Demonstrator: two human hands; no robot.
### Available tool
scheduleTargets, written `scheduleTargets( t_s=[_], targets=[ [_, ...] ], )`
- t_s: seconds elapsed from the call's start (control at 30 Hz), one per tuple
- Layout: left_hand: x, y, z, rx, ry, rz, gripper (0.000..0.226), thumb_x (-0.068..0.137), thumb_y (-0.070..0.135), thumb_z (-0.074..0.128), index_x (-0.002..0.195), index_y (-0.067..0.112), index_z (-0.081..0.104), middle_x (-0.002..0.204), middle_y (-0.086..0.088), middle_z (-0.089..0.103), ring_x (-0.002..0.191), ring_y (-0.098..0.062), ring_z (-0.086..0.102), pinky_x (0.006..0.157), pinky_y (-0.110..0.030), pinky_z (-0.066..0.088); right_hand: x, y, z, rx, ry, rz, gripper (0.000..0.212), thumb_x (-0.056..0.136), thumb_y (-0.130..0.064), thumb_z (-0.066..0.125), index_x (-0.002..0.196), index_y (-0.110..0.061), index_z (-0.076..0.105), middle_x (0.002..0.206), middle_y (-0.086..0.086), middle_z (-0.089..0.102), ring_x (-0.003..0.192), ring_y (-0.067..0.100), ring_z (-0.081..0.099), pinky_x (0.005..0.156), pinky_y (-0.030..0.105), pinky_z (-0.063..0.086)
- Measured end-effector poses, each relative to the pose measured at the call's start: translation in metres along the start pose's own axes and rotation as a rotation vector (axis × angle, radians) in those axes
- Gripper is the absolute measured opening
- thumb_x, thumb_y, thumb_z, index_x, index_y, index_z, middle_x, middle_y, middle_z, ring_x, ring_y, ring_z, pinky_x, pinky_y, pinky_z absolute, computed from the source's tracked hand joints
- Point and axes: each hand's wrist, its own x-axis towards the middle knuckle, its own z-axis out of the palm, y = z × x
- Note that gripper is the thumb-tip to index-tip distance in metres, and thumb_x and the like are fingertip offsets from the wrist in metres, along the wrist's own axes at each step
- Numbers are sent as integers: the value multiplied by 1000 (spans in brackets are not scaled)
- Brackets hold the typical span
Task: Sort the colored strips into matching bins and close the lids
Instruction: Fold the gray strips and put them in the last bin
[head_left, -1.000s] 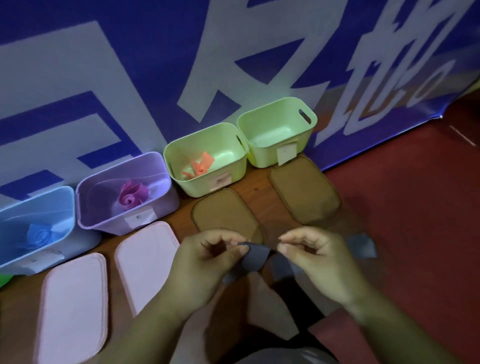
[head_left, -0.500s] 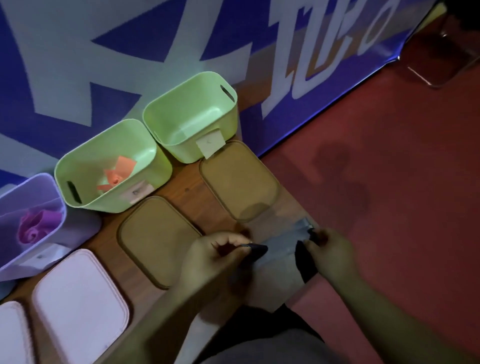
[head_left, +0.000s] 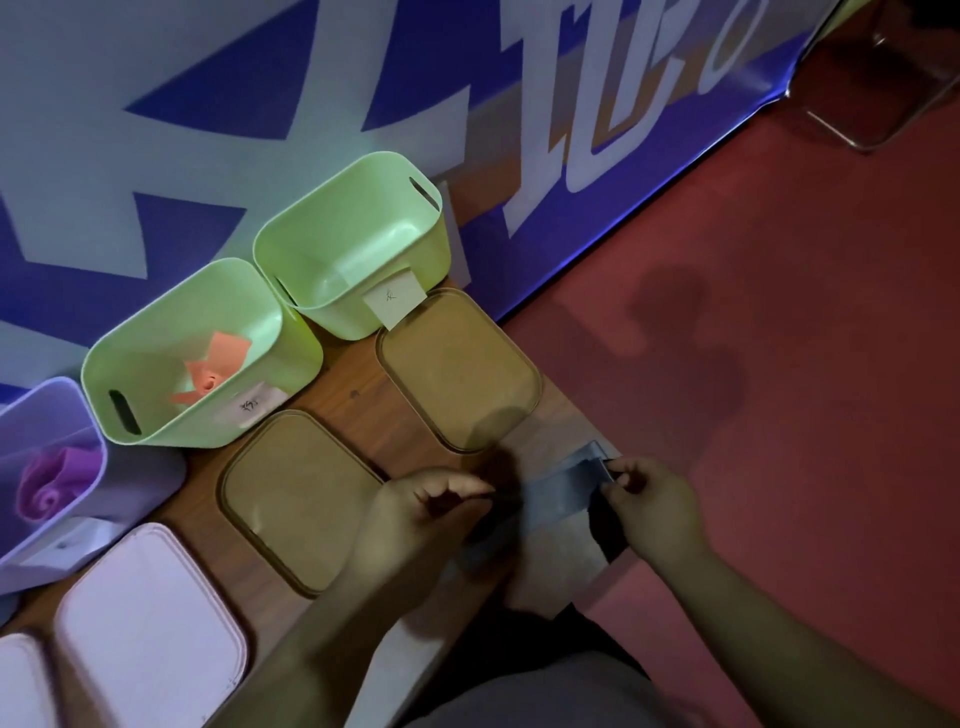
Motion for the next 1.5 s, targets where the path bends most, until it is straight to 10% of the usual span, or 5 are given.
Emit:
scheduleTargets(
  t_s=[0.2,0.37,0.63,0.97,1.5],
  targets=[
    [-20,-8,-22,-61,48,78,26,81,1,76,85,26,75,84,6,76,79,-7,70,73,-20,54,-34,-43,-9,126,-17,-199,40,81,-7,75,69,-44,65,69,-21,67,69,-11,62,63,10,46],
    [-57,-11,-55,-193,91,133,19,78,-8,75,75,11,75,77,-4,74,70,-7,68,66,-20,53,-78,-76,1,195,-88,-328,20,81,-15,79,83,-35,77,83,-18,76,84,2,71,78,25,55],
    [-138,-20,-121,-277,243,330,7,67,12,81,70,14,75,70,-3,75,63,-11,69,61,-19,53,-181,-151,20,227,-350,-519,22,87,-9,72,87,-31,77,89,-16,76,87,-2,70,74,11,50],
    [-225,-46,-185,-201,386,611,11,69,14,83,73,18,74,78,1,69,73,-19,66,68,-23,49,-303,-209,47,368,-567,-558,22,83,-5,73,85,-26,80,88,-7,78,85,4,71,73,15,50],
    [-272,-83,-224,-360,507,588,10,66,28,80,75,22,78,96,-1,74,97,-23,69,86,-30,54,-379,-226,95,549,-799,-485,16,68,-14,70,79,-21,81,83,8,76,82,17,68,84,34,50]
  ],
)
